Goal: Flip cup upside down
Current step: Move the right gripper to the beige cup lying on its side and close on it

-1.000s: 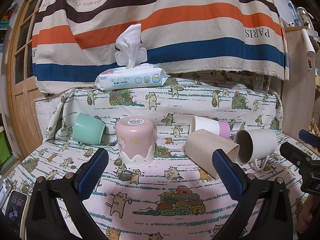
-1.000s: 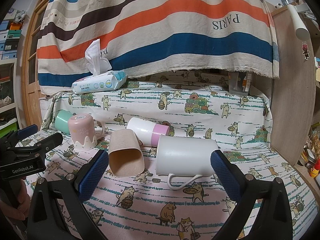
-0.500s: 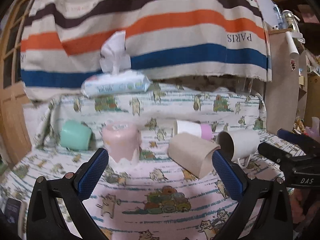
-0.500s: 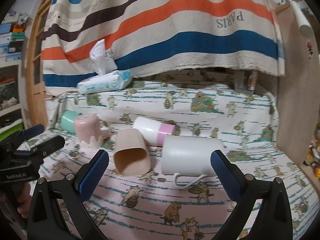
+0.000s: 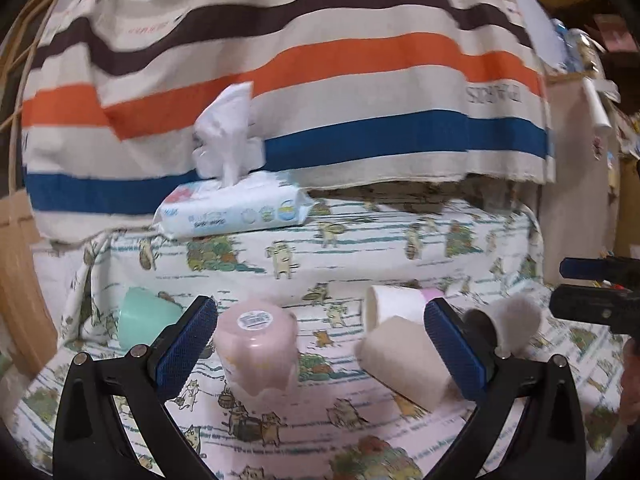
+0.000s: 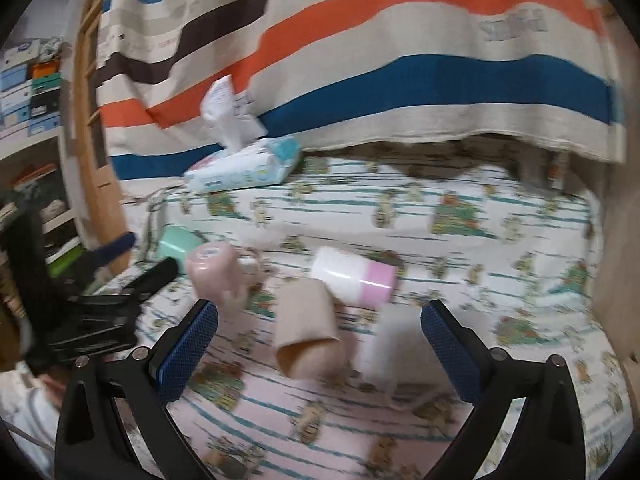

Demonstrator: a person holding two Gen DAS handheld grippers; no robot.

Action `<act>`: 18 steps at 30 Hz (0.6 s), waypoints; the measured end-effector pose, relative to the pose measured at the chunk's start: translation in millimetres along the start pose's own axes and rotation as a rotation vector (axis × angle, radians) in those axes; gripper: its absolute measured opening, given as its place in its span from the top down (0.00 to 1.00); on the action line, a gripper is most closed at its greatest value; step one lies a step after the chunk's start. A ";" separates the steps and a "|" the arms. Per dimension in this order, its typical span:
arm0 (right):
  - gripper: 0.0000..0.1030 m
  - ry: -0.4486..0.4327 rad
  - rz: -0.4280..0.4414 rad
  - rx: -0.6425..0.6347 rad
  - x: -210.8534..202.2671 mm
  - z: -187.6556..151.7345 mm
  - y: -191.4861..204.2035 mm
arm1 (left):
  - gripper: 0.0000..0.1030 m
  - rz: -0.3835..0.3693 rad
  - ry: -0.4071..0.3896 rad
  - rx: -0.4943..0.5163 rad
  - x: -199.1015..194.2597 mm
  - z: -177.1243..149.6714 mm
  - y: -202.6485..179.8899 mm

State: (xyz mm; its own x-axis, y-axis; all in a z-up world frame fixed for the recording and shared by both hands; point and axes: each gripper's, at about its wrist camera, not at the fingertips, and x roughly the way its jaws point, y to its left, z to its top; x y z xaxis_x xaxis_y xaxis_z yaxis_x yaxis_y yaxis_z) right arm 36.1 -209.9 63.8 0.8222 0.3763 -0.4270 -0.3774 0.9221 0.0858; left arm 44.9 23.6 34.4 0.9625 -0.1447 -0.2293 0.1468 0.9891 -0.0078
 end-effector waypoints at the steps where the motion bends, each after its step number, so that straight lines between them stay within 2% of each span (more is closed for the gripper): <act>1: 0.00 0.013 0.006 -0.013 7.5 3.6 2.9 | 0.00 0.009 0.001 -0.019 3.7 -3.0 6.0; 5: 0.01 0.091 0.034 -0.051 45.9 11.5 12.4 | 0.00 0.058 0.013 -0.070 7.2 -7.2 20.5; 8: 0.01 0.153 0.040 -0.060 75.1 11.9 15.6 | 0.00 0.104 0.003 -0.045 6.3 -7.5 21.1; 9: 0.04 0.172 0.038 -0.067 84.9 11.1 17.3 | 0.00 0.121 -0.004 -0.036 5.4 -7.5 20.8; 12: 0.10 0.218 0.045 -0.092 106.4 8.2 22.3 | 0.00 0.131 -0.018 -0.029 2.8 -8.2 19.9; 16: 0.13 0.259 0.042 -0.131 131.2 3.2 30.0 | 0.00 0.128 0.013 -0.021 7.5 -11.5 17.6; 18: 0.18 0.286 0.035 -0.132 143.6 0.8 30.1 | 0.00 0.118 0.032 -0.024 10.7 -13.2 16.7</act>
State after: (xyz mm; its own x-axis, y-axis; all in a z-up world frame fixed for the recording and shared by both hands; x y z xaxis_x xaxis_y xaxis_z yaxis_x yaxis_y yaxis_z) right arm 143.1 -128.1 5.8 0.6616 0.3498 -0.6632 -0.4709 0.8822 -0.0044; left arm 54.6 39.0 19.0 0.9650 -0.0269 -0.2610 0.0273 0.9996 -0.0021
